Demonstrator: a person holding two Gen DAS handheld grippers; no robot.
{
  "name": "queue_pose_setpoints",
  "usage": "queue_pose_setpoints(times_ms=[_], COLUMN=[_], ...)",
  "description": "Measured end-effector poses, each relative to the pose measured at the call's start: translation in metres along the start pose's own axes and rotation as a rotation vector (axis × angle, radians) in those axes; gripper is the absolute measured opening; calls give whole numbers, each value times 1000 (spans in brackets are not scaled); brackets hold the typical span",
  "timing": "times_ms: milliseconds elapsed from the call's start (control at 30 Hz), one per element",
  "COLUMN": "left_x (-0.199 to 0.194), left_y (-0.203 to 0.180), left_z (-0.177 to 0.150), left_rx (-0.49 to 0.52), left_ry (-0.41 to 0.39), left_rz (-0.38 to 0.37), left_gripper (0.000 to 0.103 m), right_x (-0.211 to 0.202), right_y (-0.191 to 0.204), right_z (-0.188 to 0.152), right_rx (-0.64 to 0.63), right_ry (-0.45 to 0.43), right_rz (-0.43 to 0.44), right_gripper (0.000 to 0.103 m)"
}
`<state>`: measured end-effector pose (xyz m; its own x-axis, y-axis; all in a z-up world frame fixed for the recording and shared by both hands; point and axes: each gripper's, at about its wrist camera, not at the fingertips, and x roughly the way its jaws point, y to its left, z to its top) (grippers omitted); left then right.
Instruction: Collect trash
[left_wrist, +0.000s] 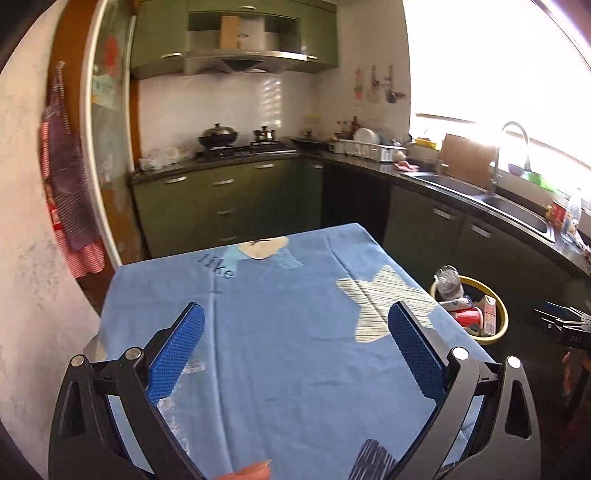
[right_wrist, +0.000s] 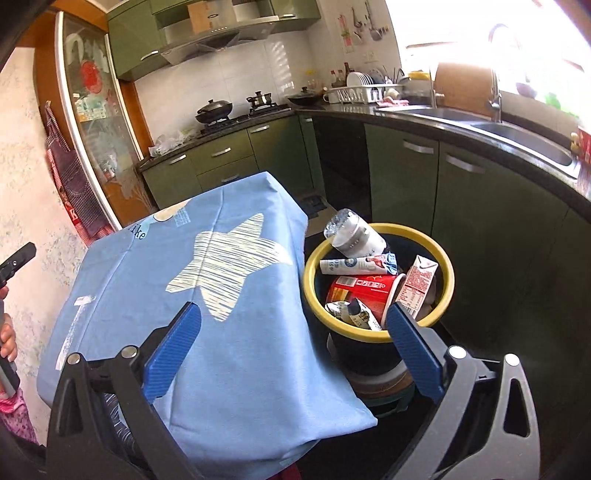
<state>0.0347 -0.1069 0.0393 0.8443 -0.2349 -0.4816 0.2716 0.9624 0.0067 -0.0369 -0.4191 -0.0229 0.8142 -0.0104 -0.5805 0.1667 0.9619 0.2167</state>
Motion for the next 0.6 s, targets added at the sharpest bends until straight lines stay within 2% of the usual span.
queue_pose_setpoints(times_ms=[100, 200, 367, 600], left_x=[-27, -46, -66, -81], left_y=[26, 46, 58, 48], left_z=[-9, -18, -33, -45], left_rx=[-61, -85, -122, -114], left_ry=[-21, -36, -43, -46], left_rz=[73, 107, 99, 81], left_gripper=[98, 98, 98, 98], right_x=[-14, -29, -53, -65], right_y=[13, 21, 28, 37], right_z=[2, 3, 2, 1], right_rx=[-36, -62, -78, -98], right_ry=[-27, -67, -130, -164], right_rz=[-24, -52, -90, -93], right_gripper=[96, 96, 96, 96])
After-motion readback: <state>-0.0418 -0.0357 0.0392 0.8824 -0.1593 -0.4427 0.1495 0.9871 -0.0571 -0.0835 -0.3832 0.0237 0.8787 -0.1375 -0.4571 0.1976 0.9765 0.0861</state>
